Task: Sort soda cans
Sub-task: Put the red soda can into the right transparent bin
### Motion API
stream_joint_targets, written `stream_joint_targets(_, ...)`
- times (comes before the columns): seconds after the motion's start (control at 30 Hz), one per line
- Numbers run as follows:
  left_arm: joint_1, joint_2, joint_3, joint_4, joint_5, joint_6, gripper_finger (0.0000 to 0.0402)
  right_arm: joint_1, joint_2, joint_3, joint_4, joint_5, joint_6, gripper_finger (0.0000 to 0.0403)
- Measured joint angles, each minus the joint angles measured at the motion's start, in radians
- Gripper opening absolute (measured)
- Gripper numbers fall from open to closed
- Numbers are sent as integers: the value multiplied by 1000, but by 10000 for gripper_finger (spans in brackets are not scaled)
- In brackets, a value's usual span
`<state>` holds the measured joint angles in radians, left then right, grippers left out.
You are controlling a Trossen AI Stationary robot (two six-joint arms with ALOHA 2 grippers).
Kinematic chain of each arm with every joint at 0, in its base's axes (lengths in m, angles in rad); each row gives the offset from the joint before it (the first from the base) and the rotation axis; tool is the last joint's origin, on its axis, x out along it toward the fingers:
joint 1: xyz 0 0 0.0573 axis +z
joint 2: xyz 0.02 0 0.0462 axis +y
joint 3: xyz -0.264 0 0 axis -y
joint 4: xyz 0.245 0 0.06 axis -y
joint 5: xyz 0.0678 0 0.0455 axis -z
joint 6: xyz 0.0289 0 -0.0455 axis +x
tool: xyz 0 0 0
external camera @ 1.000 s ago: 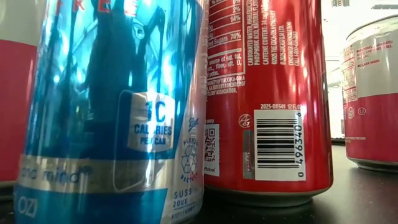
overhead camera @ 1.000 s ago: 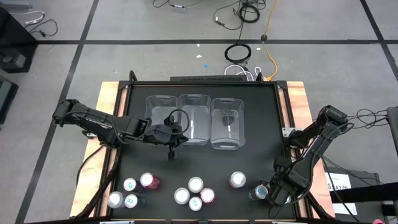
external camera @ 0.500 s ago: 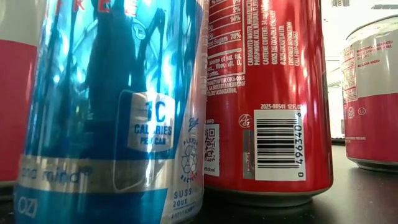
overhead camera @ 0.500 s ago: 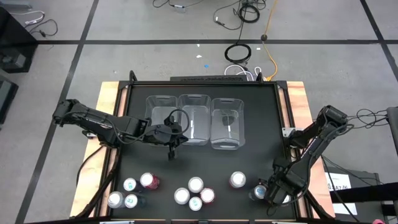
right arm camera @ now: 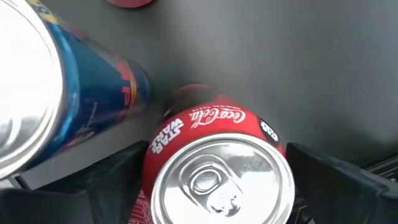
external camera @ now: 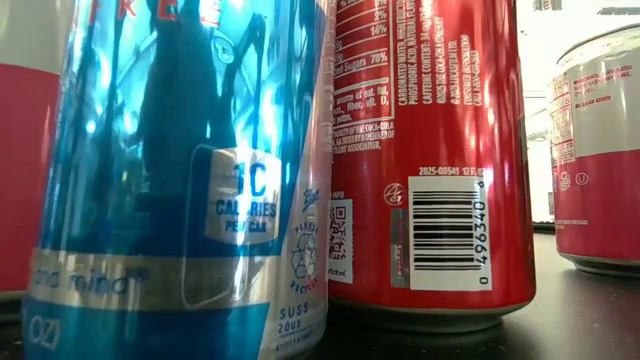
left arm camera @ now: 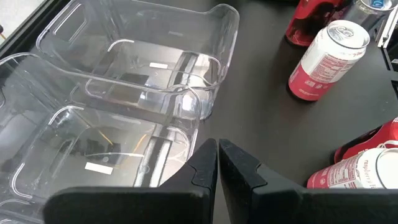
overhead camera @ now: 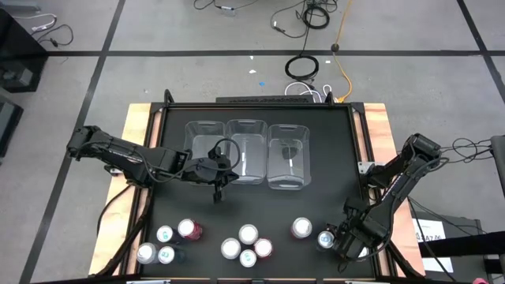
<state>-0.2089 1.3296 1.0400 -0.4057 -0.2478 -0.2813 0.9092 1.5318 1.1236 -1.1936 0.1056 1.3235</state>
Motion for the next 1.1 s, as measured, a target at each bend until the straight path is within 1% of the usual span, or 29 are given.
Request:
stream_joint_targets(0.2, 0, 0, 0, 0, 0, 0, 27, 0, 0, 2, -1, -24, -7, 291)
stream_joint_targets(0.23, 0, 0, 0, 0, 0, 0, 27, 0, 0, 2, -1, -36, -9, 288)
stream_joint_targets(0.43, 0, 0, 0, 0, 0, 2, 27, 0, 0, 7, -15, -80, -7, 288)
stream_joint_targets(0.53, 0, 0, 0, 0, 0, 2, 27, 0, 1, 24, -55, -93, -3, 288)
stream_joint_targets(0.87, 0, 0, 0, 0, 0, 1, 27, 0, 1, 151, -276, -79, 4, 288)
stream_joint_targets(1.0, 0, 0, 0, 0, 0, 1, 27, -4, 1, 214, -375, -64, 33, 288)
stream_joint_targets(1.1, 0, 0, 0, 0, 0, 1, 27, -17, -14, 240, -372, -31, 45, 288)
